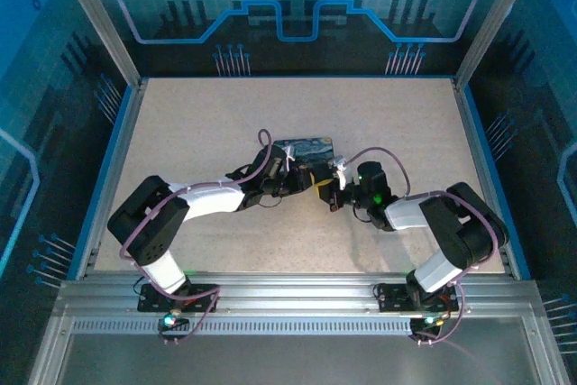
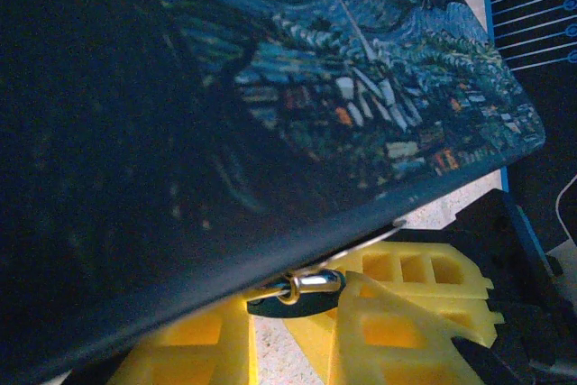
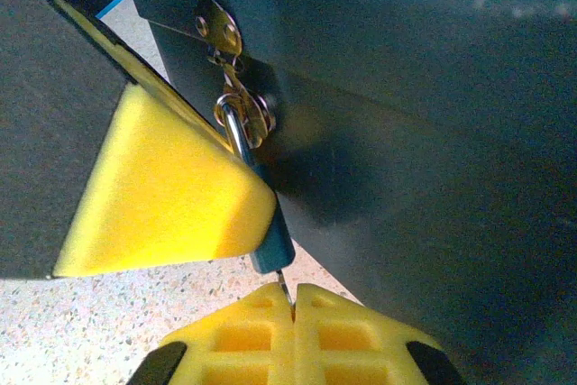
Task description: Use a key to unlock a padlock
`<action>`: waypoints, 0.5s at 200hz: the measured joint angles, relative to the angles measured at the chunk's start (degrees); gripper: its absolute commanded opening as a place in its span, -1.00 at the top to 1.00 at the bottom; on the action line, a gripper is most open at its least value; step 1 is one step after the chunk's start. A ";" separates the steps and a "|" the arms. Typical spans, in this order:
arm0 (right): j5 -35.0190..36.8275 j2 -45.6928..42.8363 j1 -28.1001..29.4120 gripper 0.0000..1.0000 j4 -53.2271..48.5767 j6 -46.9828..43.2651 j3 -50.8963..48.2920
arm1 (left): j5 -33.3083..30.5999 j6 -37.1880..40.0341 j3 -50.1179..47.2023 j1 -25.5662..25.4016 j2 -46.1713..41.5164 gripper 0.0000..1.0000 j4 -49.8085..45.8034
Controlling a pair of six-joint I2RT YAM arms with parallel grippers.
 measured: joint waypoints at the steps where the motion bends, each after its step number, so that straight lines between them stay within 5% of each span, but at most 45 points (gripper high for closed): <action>1: -0.04 0.02 0.00 1.00 0.00 0.02 0.07 | 0.00 -0.02 0.00 0.00 0.00 0.60 0.00; 100: 2.93 1.09 -0.20 1.00 -1.42 3.52 0.44 | 0.81 -0.94 1.84 0.02 4.55 0.59 2.29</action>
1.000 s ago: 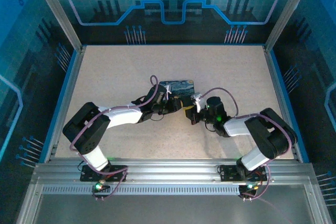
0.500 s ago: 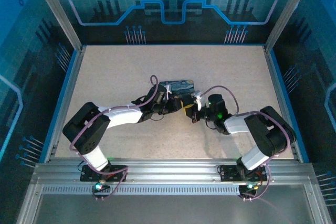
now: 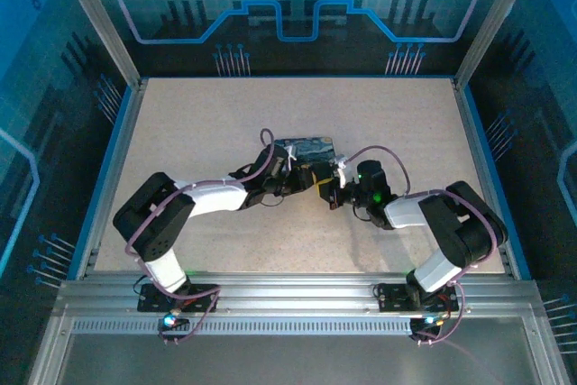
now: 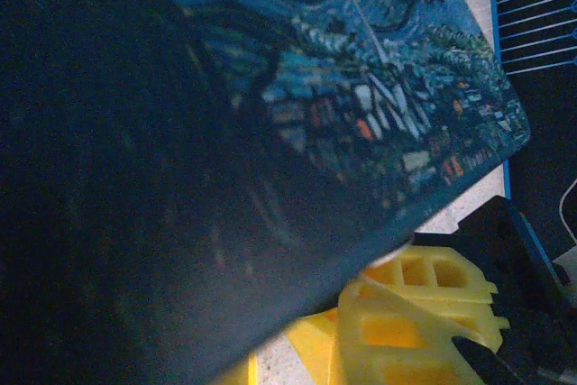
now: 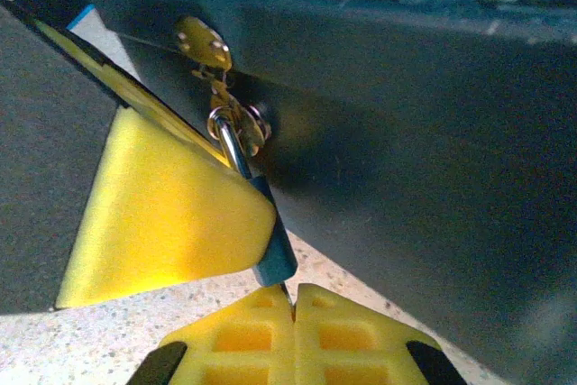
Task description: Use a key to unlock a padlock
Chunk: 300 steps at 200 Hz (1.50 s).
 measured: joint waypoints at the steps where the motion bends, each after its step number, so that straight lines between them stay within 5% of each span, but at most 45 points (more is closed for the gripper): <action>1: 0.07 0.04 0.00 1.00 -0.02 0.07 -0.02 | 0.02 0.00 0.04 0.00 0.09 0.59 0.04; 116: 3.67 4.15 0.81 1.00 2.23 4.72 -1.49 | 2.60 -1.36 0.87 -0.13 5.42 0.21 2.25; 188: 4.02 4.55 1.18 1.00 2.95 7.21 -1.57 | 2.23 -1.25 -5.09 0.55 -4.28 -0.12 2.01; 300: 6.19 -2.91 3.89 1.00 -10.75 20.26 0.31 | -1.07 -13.07 -14.80 0.87 -8.33 -0.10 10.84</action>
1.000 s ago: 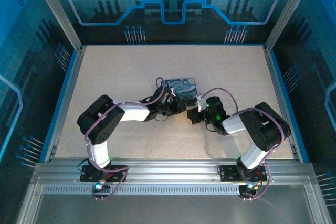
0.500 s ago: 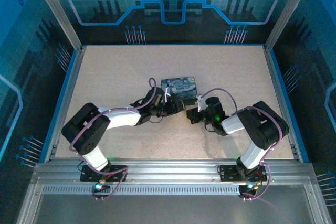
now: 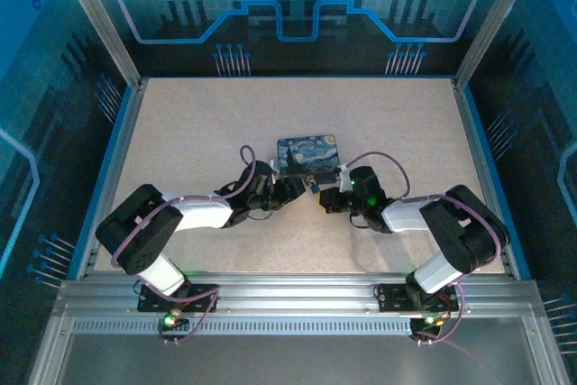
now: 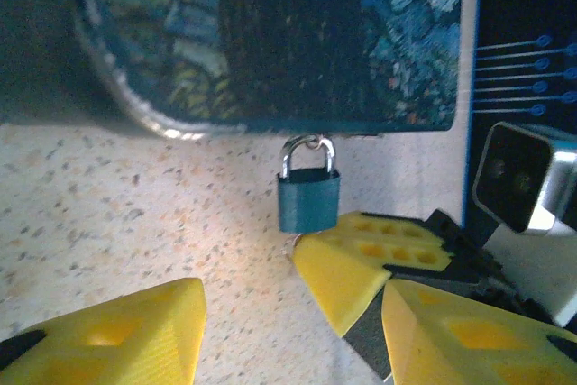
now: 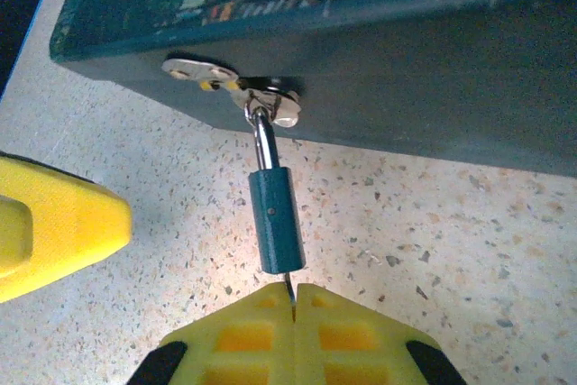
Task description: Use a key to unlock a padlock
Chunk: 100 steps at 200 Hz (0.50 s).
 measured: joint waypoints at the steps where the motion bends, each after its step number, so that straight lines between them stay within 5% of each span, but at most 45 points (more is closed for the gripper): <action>1: -0.02 -0.02 0.00 1.00 -0.07 0.13 0.07 | -0.02 -0.11 0.00 0.00 0.04 -0.10 0.15; 100: -2.34 -0.48 0.00 1.00 -7.19 8.50 3.98 | 0.09 -7.67 -0.04 0.04 6.82 -0.01 11.06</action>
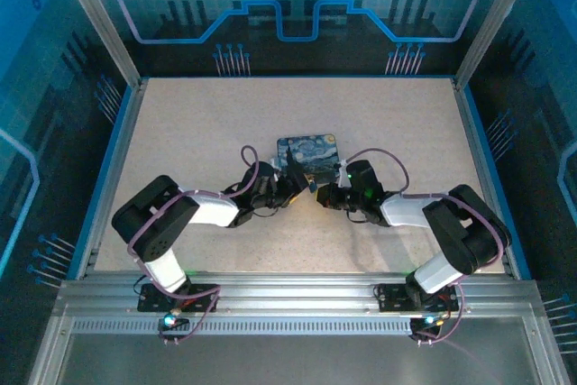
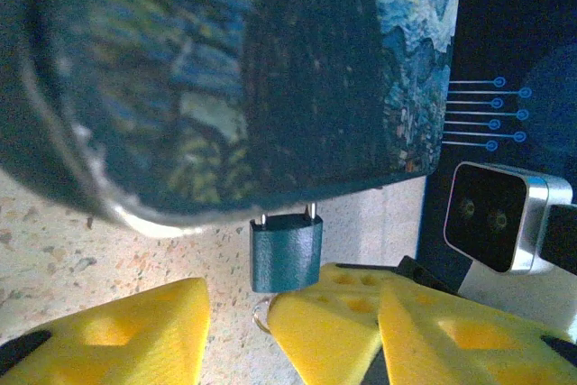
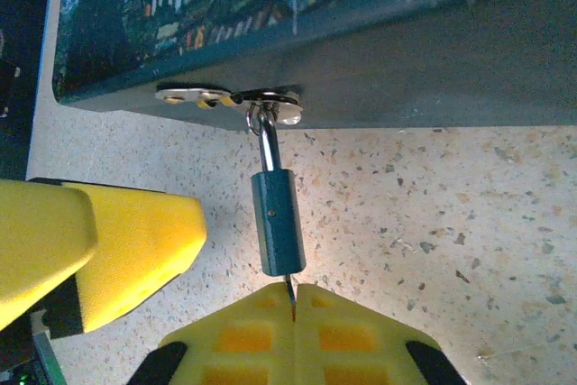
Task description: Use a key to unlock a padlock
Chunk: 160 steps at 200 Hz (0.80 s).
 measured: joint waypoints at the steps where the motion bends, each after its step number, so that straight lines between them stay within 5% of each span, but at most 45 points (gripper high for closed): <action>1: 0.00 0.00 0.00 1.00 -0.02 0.02 0.00 | 0.00 -0.11 0.00 0.00 0.13 -0.01 0.13; 160: 0.02 -1.73 0.00 1.00 -2.32 2.73 0.39 | 1.44 -5.68 0.24 -0.02 7.56 0.04 9.86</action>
